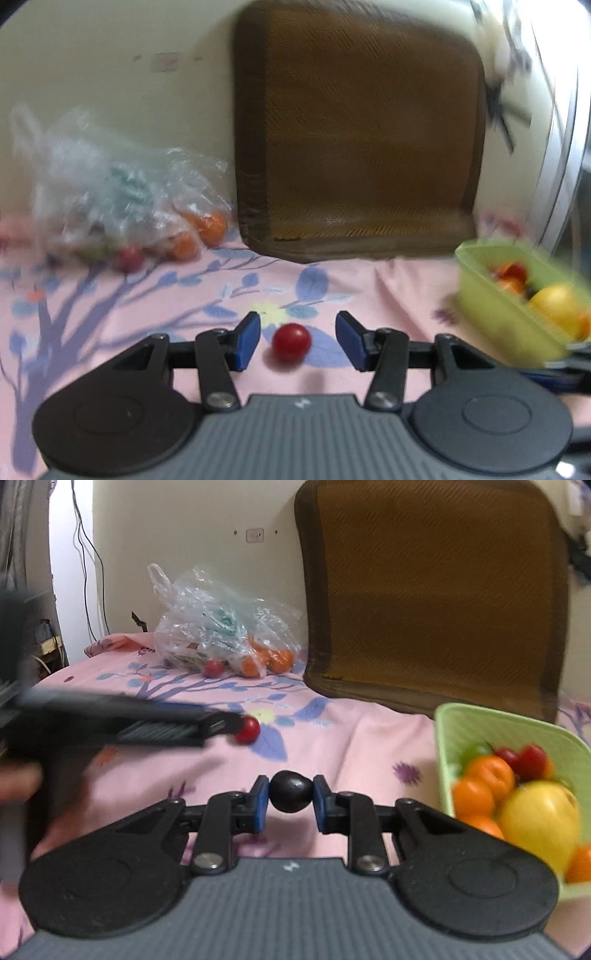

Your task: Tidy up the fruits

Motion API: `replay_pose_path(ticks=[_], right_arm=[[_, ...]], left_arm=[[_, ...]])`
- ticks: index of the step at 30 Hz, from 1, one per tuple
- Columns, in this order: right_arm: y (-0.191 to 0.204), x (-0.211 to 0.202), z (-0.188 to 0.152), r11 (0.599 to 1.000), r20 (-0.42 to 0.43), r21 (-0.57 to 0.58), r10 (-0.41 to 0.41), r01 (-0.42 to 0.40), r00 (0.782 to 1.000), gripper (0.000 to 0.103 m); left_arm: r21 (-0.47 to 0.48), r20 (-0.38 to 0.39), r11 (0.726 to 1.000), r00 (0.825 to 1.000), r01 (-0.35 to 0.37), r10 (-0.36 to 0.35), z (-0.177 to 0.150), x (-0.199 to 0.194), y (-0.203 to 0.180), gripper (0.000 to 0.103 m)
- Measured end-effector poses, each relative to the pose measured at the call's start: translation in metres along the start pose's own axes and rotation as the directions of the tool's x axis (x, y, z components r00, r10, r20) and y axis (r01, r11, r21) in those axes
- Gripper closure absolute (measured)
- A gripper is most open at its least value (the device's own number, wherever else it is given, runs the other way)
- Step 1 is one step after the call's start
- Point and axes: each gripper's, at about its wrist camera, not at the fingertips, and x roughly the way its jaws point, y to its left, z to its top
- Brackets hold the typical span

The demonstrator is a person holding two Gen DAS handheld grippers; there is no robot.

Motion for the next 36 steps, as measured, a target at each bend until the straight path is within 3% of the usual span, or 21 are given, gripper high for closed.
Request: replay_pose_path(ticks=[1,2,7,10,13,16,19,27,31,36], right_arm=[[0.000,-0.006,-0.004,1.000,0.010,-0.002,-0.011,0.011,1.000,0.075],[0.000,-0.011,-0.007,1.000,0.019,-0.001,-0.021,0.021,1.000,0.075],[-0.008,-0.037,-0.020,0.998,0.069,0.053,-0.042,0.039,0.997,0.075],[-0.012,-0.055,-0.030,0.995,0.095,0.076,-0.064,0.057,0.993,0.075],[-0.020,-0.079,-0.045,0.992,0.101,0.081,-0.102,0.094,0.990,0.075],[-0.028,-0.098,-0.064,0.985,0.076,0.078,-0.161,0.155,0.984,0.075],[-0.039,-0.115,-0.084,0.974,0.039,0.108,-0.204,0.199,0.978,0.075],[-0.042,-0.163,-0.129,0.959,0.025,0.186,-0.222,0.213,0.975,0.074],[-0.038,-0.176,-0.142,0.958,0.053,0.199,-0.220,0.206,0.974,0.073],[-0.039,-0.178,-0.144,0.965,0.069,0.180,-0.206,0.191,0.976,0.069]], left_arm=[[0.001,-0.059,1.000,0.998,0.000,0.000,0.001,0.009,-0.002,0.073],[-0.001,-0.066,1.000,0.998,-0.011,0.011,0.001,0.011,-0.003,0.077],[-0.025,-0.028,1.000,1.000,0.004,-0.005,-0.010,-0.013,-0.008,0.077],[-0.045,-0.006,0.993,0.993,0.113,-0.114,-0.021,-0.041,-0.026,0.077],[-0.003,0.012,0.967,0.967,0.254,-0.254,-0.039,-0.075,-0.066,0.077],[0.058,-0.008,0.919,0.921,0.390,-0.390,-0.057,-0.102,-0.110,0.077],[0.117,-0.042,0.888,0.895,0.445,-0.443,-0.071,-0.115,-0.143,0.077],[0.205,-0.097,0.869,0.893,0.450,-0.439,-0.109,-0.137,-0.178,0.075],[0.267,-0.071,0.872,0.910,0.411,-0.408,-0.114,-0.147,-0.185,0.058],[0.298,-0.050,0.874,0.921,0.384,-0.387,-0.115,-0.157,-0.189,0.051]])
